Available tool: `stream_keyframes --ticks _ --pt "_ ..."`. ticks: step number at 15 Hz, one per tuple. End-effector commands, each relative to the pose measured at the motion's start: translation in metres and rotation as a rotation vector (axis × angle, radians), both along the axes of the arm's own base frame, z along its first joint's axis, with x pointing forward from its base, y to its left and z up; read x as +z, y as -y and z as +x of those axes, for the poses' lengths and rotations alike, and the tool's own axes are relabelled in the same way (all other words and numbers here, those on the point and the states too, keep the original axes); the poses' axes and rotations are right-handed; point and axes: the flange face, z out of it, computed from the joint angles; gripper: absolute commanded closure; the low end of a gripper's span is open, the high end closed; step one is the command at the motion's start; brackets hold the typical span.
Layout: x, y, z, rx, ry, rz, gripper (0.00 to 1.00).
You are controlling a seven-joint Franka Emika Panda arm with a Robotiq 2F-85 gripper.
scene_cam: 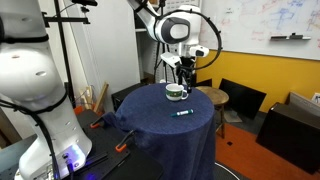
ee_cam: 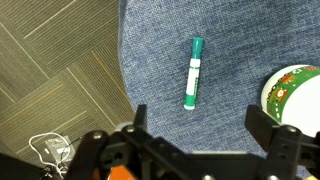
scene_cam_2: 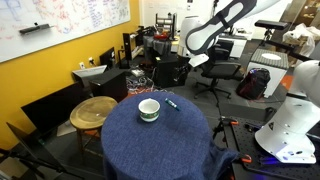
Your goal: Put the marker in the mug
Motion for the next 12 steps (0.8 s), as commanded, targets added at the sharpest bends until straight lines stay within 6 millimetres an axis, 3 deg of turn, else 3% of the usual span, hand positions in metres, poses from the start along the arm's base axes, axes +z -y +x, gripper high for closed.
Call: stream_keyframes --ticks 1,12 --pt "-0.016 -0.004 0.012 -0.027 0.024 -0.007 0.0" --pt "-0.067 -0.006 0.037 -0.064 0.057 0.013 0.0"
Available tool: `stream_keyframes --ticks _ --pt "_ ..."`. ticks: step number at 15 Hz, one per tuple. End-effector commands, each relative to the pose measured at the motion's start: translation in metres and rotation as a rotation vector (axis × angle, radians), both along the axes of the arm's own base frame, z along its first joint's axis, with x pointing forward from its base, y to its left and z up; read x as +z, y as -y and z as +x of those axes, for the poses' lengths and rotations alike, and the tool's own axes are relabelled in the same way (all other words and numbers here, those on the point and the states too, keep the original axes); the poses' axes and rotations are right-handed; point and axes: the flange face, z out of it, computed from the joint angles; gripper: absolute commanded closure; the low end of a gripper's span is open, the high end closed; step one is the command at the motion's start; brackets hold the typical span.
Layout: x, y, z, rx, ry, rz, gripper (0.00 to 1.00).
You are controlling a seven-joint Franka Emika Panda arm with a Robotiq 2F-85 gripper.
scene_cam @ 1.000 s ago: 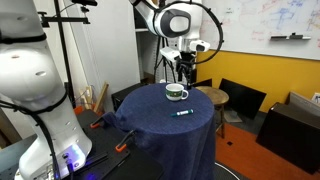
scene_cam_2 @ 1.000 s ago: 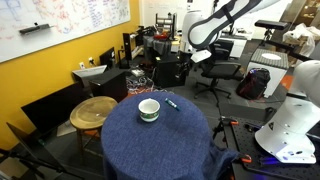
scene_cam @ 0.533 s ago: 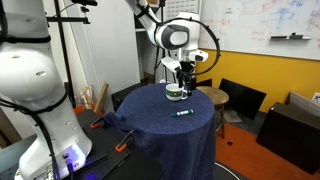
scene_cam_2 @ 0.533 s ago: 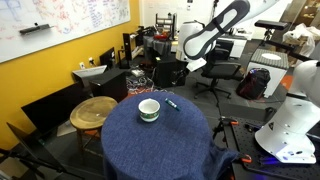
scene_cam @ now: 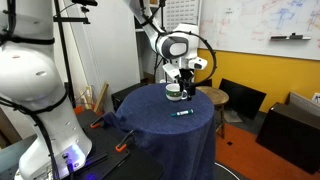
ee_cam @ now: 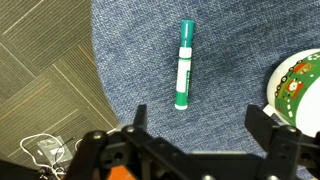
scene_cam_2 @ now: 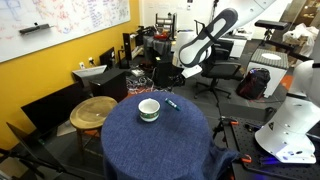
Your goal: Put the marker in the mug
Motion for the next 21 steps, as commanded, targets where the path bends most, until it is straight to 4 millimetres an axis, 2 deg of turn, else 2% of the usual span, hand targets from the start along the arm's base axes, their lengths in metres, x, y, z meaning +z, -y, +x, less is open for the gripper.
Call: stream_keyframes --ticks 1,12,21 --pt "-0.015 0.001 0.018 -0.022 0.0 0.018 0.0" --pt "-0.062 0.009 0.045 -0.029 -0.057 0.02 0.0" --pt "-0.091 -0.005 0.055 -0.041 -0.076 0.059 0.0"
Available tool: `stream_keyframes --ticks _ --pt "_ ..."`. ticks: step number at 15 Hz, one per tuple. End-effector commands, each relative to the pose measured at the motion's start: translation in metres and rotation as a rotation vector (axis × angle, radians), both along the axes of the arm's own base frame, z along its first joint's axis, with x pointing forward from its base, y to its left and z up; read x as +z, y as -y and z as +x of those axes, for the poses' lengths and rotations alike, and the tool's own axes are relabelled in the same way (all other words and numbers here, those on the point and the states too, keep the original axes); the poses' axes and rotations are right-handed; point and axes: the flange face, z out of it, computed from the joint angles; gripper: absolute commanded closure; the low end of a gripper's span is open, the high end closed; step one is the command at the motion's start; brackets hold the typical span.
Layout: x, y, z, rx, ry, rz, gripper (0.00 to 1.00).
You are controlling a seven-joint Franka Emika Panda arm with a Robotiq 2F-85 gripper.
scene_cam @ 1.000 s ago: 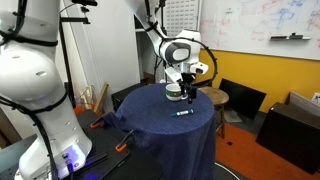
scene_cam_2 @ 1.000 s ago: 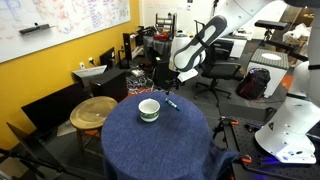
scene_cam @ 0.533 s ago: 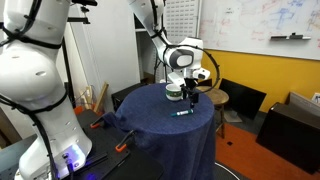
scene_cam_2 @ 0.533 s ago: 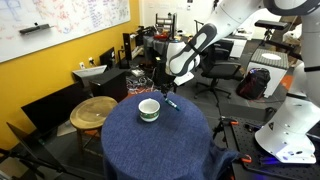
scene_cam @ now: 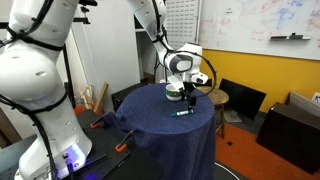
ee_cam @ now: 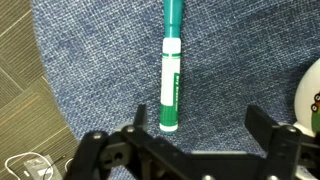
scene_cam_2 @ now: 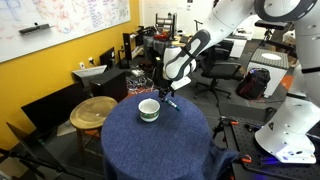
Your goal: Put the marker in the mug
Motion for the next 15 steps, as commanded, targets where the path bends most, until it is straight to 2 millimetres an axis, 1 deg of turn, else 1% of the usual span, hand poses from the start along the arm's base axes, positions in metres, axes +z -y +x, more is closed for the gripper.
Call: stream_keyframes --ticks 1,5,15 --pt "-0.008 -0.004 0.008 -0.037 -0.009 0.026 0.0" --pt "-0.015 -0.004 0.006 -0.051 -0.019 0.03 0.0" --pt "-0.023 -0.001 0.0 -0.113 -0.027 0.046 0.0"
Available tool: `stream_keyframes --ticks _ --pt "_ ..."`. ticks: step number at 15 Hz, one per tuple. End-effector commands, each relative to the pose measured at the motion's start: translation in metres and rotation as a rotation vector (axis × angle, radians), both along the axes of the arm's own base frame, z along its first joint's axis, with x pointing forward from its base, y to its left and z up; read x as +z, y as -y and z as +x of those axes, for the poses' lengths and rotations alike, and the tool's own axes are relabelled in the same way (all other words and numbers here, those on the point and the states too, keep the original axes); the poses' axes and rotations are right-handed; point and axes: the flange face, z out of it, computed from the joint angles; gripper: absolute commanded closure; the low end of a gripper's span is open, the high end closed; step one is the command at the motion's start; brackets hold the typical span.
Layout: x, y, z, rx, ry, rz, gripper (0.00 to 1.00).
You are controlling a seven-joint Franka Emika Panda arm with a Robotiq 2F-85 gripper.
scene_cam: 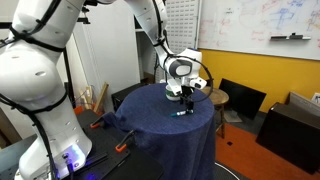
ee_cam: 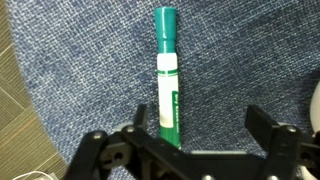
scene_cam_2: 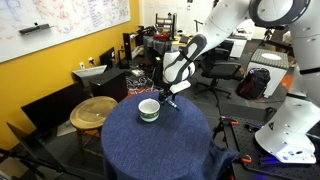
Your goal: Put the marker in the mug
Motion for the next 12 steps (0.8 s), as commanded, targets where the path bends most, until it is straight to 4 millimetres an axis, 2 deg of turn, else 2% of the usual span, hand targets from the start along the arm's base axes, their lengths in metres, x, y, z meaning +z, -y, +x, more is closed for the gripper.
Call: stream_keyframes --ticks 1,2,3,4,5,7,10,12 --pt "-0.0005 0.0014 0.0022 -0.047 -0.001 0.021 0.0" --pt "-0.0011 0.0017 0.002 -0.049 -0.001 0.022 0.04" --pt "-0.0018 0.0021 0.0018 -0.051 -0.002 0.022 0.13" --pt "-0.0024 0.0026 0.0016 -0.051 -0.003 0.023 0.12" --pt "-0.003 0.0031 0.0014 -0.053 -0.005 0.023 0.17" --pt "-0.004 0.004 0.0006 -0.055 -0.007 0.023 0.16" --pt "-0.005 0.0052 -0.0002 -0.059 -0.008 0.023 0.23" --pt "-0.0053 0.0052 -0.0006 -0.061 -0.008 0.021 0.45"
